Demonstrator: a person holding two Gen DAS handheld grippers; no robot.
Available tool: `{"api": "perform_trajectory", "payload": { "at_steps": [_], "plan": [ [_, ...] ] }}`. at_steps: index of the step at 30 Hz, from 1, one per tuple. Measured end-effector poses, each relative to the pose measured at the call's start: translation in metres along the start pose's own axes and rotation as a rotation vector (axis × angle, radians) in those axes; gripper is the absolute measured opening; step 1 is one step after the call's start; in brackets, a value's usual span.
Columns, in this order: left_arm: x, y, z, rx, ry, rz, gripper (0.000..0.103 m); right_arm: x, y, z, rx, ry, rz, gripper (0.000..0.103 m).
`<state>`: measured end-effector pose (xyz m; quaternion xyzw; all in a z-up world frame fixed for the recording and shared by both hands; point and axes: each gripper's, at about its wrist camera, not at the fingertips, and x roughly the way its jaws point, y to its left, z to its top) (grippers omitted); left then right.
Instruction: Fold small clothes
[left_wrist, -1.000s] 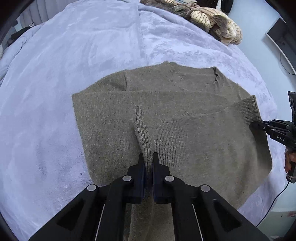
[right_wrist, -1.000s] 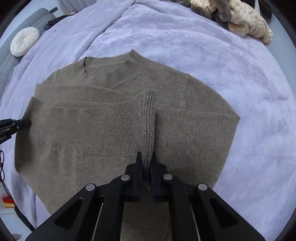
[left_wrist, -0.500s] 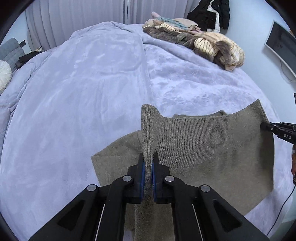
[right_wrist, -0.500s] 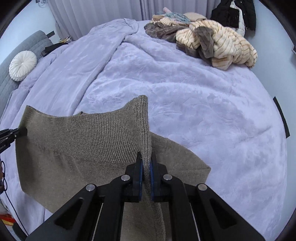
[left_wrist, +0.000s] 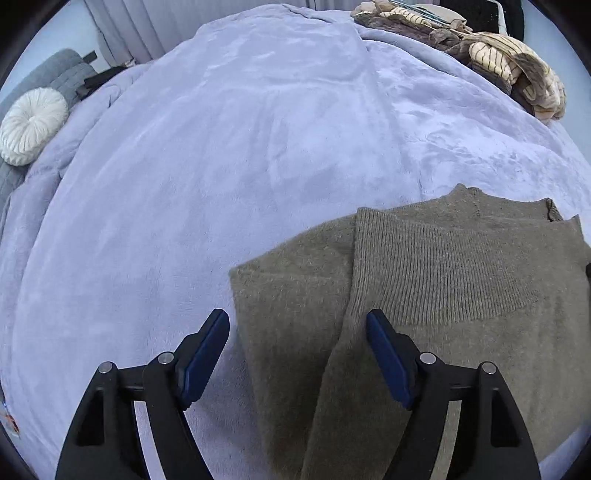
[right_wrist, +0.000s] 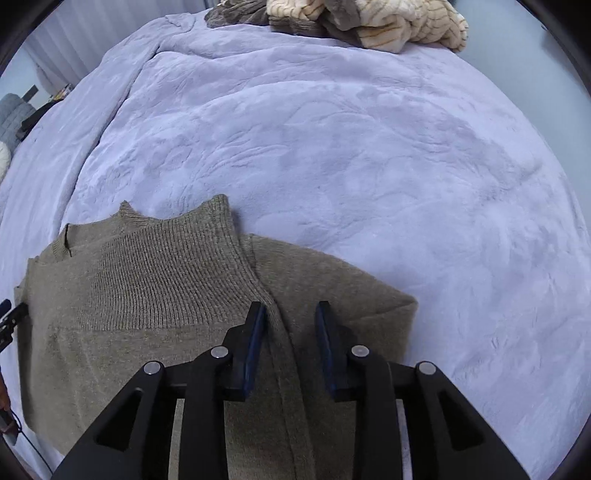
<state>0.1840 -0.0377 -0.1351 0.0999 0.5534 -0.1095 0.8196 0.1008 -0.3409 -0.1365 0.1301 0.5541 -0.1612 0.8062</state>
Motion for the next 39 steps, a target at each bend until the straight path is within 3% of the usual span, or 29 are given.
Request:
{"api": "perform_trajectory", "payload": {
  "at_steps": [2, 6, 9, 15, 18, 20, 21, 22, 23, 24, 25, 28, 31, 33, 35, 39],
  "plan": [
    [-0.010, 0.014, -0.010, -0.038, 0.026, -0.057, 0.079, -0.015, -0.007, -0.007, 0.032, -0.014, 0.028, 0.035],
    [-0.032, 0.042, -0.054, -0.150, 0.109, -0.197, 0.079, -0.042, -0.024, -0.043, 0.107, -0.015, 0.184, 0.054],
    [-0.036, 0.052, -0.094, -0.238, 0.190, -0.255, 0.079, -0.052, -0.041, -0.085, 0.208, 0.041, 0.287, 0.054],
    [-0.037, 0.051, -0.151, -0.412, 0.271, -0.332, 0.079, -0.053, -0.086, -0.183, 0.623, 0.148, 0.441, 0.058],
    [-0.032, 0.043, -0.155, -0.463, 0.269, -0.358, 0.079, -0.039, -0.088, -0.199, 0.718, 0.166, 0.489, 0.059],
    [-0.031, 0.039, -0.148, -0.466, 0.231, -0.325, 0.078, -0.029, -0.086, -0.198, 0.770, 0.137, 0.546, 0.059],
    [-0.028, 0.036, -0.141, -0.473, 0.210, -0.297, 0.071, -0.023, -0.085, -0.194, 0.799, 0.121, 0.562, 0.059],
    [-0.028, 0.036, -0.137, -0.481, 0.193, -0.286, 0.032, -0.017, -0.083, -0.191, 0.823, 0.120, 0.567, 0.058],
    [-0.027, 0.035, -0.133, -0.476, 0.194, -0.294, 0.017, -0.014, -0.080, -0.189, 0.837, 0.129, 0.563, 0.043],
    [-0.028, 0.034, -0.129, -0.468, 0.192, -0.290, 0.017, -0.014, -0.077, -0.183, 0.826, 0.139, 0.547, 0.011],
    [-0.034, 0.031, -0.125, -0.432, 0.168, -0.280, 0.011, -0.017, -0.071, -0.176, 0.784, 0.143, 0.541, 0.010],
    [-0.044, 0.019, -0.123, -0.306, 0.138, -0.243, 0.012, -0.046, -0.055, -0.158, 0.586, 0.103, 0.471, 0.010],
    [-0.031, 0.015, -0.132, -0.233, 0.161, -0.184, 0.012, -0.047, -0.050, -0.156, 0.493, 0.117, 0.391, 0.010],
    [-0.021, 0.018, -0.140, -0.246, 0.171, -0.191, 0.012, -0.028, -0.053, -0.164, 0.473, 0.162, 0.340, 0.011],
    [-0.023, 0.021, -0.139, -0.255, 0.174, -0.197, 0.012, -0.012, -0.057, -0.172, 0.480, 0.193, 0.344, 0.011],
    [-0.043, 0.019, -0.135, -0.201, 0.159, -0.160, 0.012, -0.022, -0.067, -0.174, 0.537, 0.205, 0.363, 0.019]
  ]
}}
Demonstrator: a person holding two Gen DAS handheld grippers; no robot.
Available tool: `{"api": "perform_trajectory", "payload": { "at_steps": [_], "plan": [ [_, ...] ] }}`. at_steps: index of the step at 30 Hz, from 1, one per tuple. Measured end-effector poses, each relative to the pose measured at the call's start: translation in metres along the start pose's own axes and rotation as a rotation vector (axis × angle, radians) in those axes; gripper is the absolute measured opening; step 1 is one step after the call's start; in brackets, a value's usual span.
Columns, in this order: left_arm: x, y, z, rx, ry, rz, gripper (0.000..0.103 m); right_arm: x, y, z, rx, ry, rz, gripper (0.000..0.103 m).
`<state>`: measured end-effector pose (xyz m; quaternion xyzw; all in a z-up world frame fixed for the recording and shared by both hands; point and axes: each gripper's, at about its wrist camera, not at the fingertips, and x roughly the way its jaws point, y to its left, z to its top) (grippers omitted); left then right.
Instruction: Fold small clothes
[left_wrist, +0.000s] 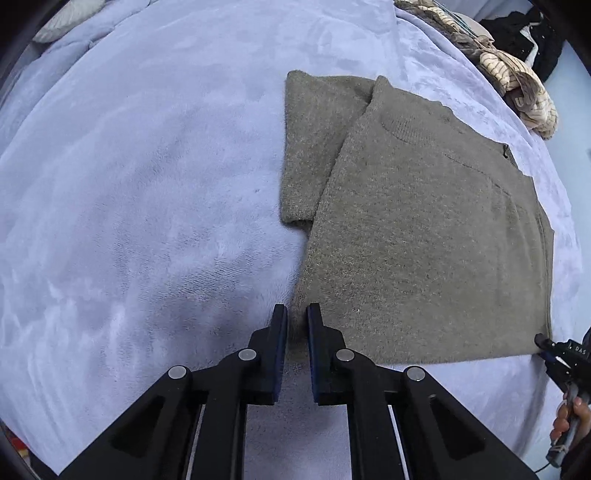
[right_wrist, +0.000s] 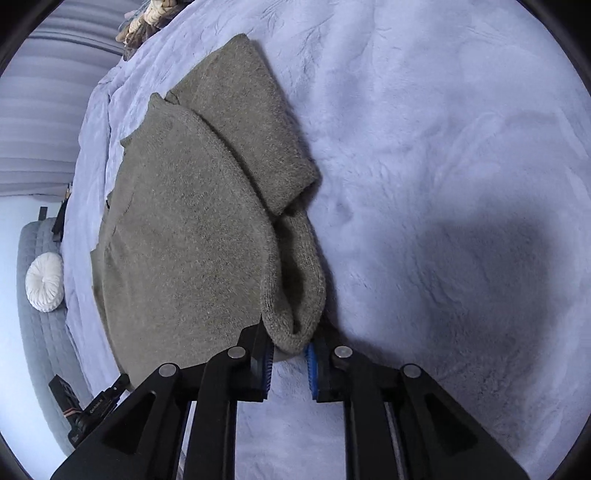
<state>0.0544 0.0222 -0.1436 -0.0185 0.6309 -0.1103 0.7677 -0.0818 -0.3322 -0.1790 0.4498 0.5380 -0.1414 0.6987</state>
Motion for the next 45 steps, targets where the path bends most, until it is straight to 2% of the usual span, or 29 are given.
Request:
{"api": "perform_trajectory", "payload": {
  "at_steps": [3, 5, 9, 12, 15, 17, 18, 20, 22, 25, 29, 32, 36, 43, 44, 45],
  "plan": [
    [-0.018, -0.011, 0.002, 0.062, -0.031, 0.038, 0.012, -0.016, -0.015, -0.006, 0.083, -0.002, 0.017, 0.020],
    [-0.027, -0.017, 0.004, 0.087, -0.051, 0.029, 0.012, -0.031, -0.018, -0.009, 0.093, -0.035, 0.007, 0.023],
    [-0.018, -0.037, 0.014, 0.128, -0.043, 0.041, 0.012, -0.046, 0.015, -0.010, -0.055, -0.098, 0.009, 0.023],
    [0.009, -0.045, 0.020, 0.130, 0.001, 0.073, 0.012, -0.031, 0.047, 0.000, -0.175, -0.074, -0.019, 0.023],
    [0.027, -0.044, 0.019, 0.103, 0.032, 0.094, 0.012, -0.002, 0.058, 0.007, -0.227, -0.024, -0.059, 0.023],
    [0.028, -0.045, 0.020, 0.101, 0.036, 0.096, 0.012, 0.016, 0.045, 0.012, -0.183, 0.028, -0.073, 0.020],
    [0.026, -0.044, 0.020, 0.104, 0.044, 0.096, 0.012, 0.017, 0.035, 0.014, -0.136, 0.034, -0.041, 0.020],
    [0.023, -0.043, 0.019, 0.104, 0.054, 0.089, 0.012, 0.009, 0.020, 0.015, -0.065, 0.024, 0.006, 0.020],
    [0.020, -0.040, 0.017, 0.100, 0.060, 0.076, 0.012, -0.001, 0.014, 0.012, -0.057, 0.011, -0.014, 0.020],
    [0.013, -0.031, 0.007, 0.082, 0.077, 0.062, 0.012, -0.014, 0.010, 0.003, -0.052, 0.009, -0.023, 0.025],
    [0.004, -0.033, -0.003, 0.088, 0.090, 0.064, 0.012, -0.029, 0.012, -0.011, -0.039, -0.002, -0.039, 0.051],
    [-0.005, -0.038, -0.011, 0.109, 0.092, 0.061, 0.012, -0.034, 0.017, -0.022, -0.046, 0.010, -0.025, 0.051],
    [-0.021, -0.041, -0.031, 0.120, 0.115, 0.041, 0.012, -0.033, 0.031, -0.042, -0.080, 0.044, -0.034, 0.060],
    [-0.048, -0.050, -0.058, 0.153, 0.108, 0.047, 0.012, -0.030, 0.050, -0.070, -0.117, 0.083, -0.037, 0.063],
    [-0.050, -0.050, -0.061, 0.158, 0.107, 0.042, 0.013, -0.030, 0.053, -0.072, -0.125, 0.085, -0.036, 0.064],
    [-0.054, -0.050, -0.066, 0.165, 0.105, 0.041, 0.022, -0.030, 0.058, -0.076, -0.136, 0.088, -0.034, 0.064]
  ]
}}
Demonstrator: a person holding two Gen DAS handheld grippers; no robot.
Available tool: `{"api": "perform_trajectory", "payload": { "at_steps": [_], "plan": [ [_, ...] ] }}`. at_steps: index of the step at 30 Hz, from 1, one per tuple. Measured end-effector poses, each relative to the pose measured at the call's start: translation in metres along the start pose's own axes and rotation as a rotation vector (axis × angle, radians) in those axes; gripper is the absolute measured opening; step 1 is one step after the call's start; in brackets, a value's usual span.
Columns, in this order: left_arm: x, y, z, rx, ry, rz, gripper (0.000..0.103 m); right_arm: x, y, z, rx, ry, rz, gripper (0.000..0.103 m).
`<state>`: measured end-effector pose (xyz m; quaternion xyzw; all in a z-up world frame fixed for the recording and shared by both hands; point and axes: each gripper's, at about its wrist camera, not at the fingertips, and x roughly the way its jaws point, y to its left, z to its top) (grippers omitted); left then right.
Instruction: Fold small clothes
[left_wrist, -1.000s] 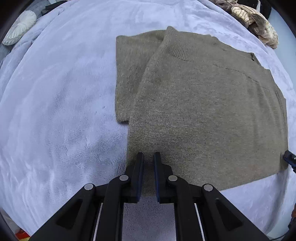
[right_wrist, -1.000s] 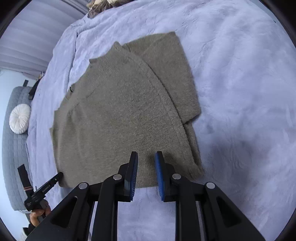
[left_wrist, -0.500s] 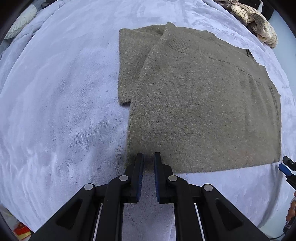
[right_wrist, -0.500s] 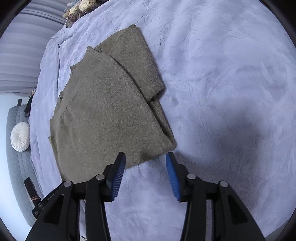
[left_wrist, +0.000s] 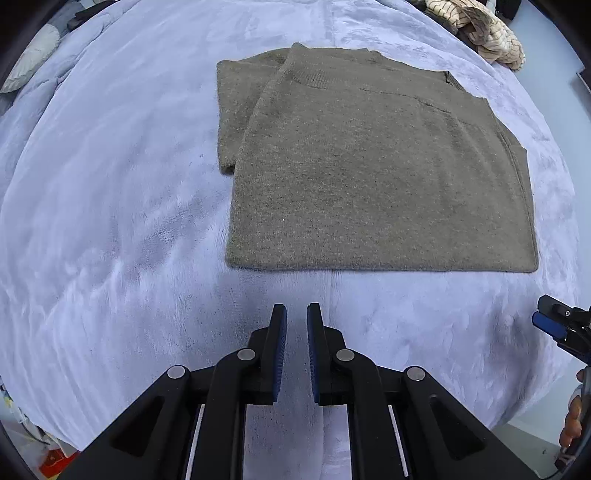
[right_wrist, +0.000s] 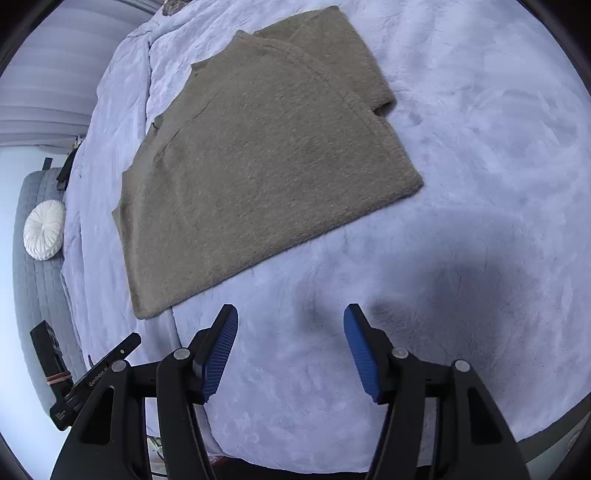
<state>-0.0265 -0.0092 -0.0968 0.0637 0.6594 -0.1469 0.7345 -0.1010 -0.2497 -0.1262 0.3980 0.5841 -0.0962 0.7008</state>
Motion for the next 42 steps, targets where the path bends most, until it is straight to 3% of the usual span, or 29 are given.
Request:
{"api": "perform_trajectory", "payload": {
  "at_steps": [1, 2, 4, 10, 19, 25, 28, 34, 42],
  "plan": [
    [-0.001, 0.000, -0.004, 0.009, 0.004, 0.003, 0.071, -0.001, 0.003, -0.003, -0.009, 0.003, 0.003, 0.064],
    [-0.002, 0.003, -0.007, 0.011, 0.005, 0.014, 0.102, -0.001, 0.007, -0.005, -0.018, 0.007, 0.005, 0.064],
    [-0.007, -0.001, -0.012, 0.026, -0.028, 0.023, 0.102, -0.001, 0.015, -0.009, -0.039, 0.015, 0.009, 0.064],
    [-0.007, 0.003, -0.021, 0.026, -0.020, 0.024, 0.102, 0.001, 0.033, -0.021, -0.069, 0.035, 0.007, 0.066],
    [0.012, 0.035, -0.021, -0.069, 0.034, -0.046, 0.101, 0.005, 0.061, -0.034, -0.136, 0.046, -0.027, 0.080],
    [0.006, 0.058, -0.023, -0.107, -0.005, -0.049, 0.101, 0.009, 0.093, -0.041, -0.269, 0.027, -0.074, 0.090],
    [0.006, 0.064, -0.020, -0.118, -0.012, -0.051, 0.101, 0.019, 0.100, -0.042, -0.255, 0.060, -0.037, 0.091],
    [0.000, 0.074, -0.011, -0.117, -0.038, -0.044, 0.101, 0.042, 0.091, -0.039, -0.055, 0.115, 0.117, 0.092],
    [0.005, 0.077, 0.000, -0.110, -0.034, -0.052, 0.101, 0.060, 0.099, -0.047, -0.021, 0.133, 0.223, 0.093]
  ]
}}
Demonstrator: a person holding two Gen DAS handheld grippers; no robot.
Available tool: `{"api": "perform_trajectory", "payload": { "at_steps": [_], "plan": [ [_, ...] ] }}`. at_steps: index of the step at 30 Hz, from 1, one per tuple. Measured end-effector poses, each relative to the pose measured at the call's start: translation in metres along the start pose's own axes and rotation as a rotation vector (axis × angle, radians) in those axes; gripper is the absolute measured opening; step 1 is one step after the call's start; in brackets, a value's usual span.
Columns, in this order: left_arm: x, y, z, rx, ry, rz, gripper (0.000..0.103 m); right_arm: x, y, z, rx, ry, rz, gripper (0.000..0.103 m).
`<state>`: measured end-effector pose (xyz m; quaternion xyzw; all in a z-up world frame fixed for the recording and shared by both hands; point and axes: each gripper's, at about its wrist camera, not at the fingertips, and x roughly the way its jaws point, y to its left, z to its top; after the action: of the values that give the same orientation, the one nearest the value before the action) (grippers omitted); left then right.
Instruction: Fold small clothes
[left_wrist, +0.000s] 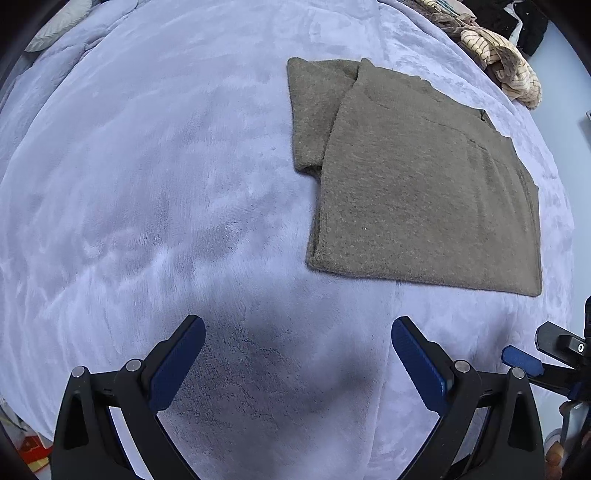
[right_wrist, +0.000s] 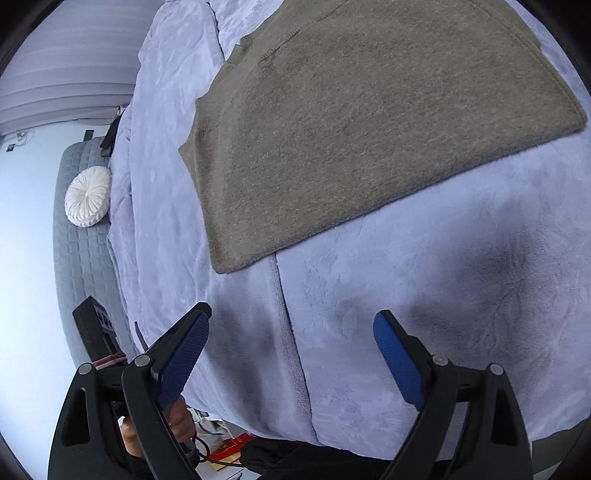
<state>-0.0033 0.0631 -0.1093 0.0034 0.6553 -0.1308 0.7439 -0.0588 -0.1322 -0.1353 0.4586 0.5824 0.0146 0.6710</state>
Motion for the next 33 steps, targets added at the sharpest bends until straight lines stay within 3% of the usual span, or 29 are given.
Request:
{"api": "perform_trajectory", "payload": {
  "at_steps": [10, 18, 22, 28, 33],
  "plan": [
    [0.012, 0.008, 0.014, 0.034, 0.027, 0.019, 0.101, 0.035, 0.013, 0.009, 0.035, 0.010, 0.124, 0.093],
    [0.021, 0.017, 0.028, 0.029, 0.016, 0.010, 0.101, 0.070, 0.025, 0.023, 0.040, 0.050, 0.152, 0.093],
    [0.018, 0.031, 0.038, -0.011, -0.018, -0.097, 0.101, 0.083, 0.022, 0.028, 0.080, 0.022, 0.174, 0.093],
    [0.025, 0.048, 0.049, -0.084, -0.007, -0.244, 0.101, 0.098, 0.009, 0.035, 0.172, -0.020, 0.173, 0.093],
    [0.034, 0.045, 0.051, -0.117, 0.016, -0.354, 0.101, 0.104, 0.013, 0.046, 0.209, -0.075, 0.249, 0.093]
  ]
}}
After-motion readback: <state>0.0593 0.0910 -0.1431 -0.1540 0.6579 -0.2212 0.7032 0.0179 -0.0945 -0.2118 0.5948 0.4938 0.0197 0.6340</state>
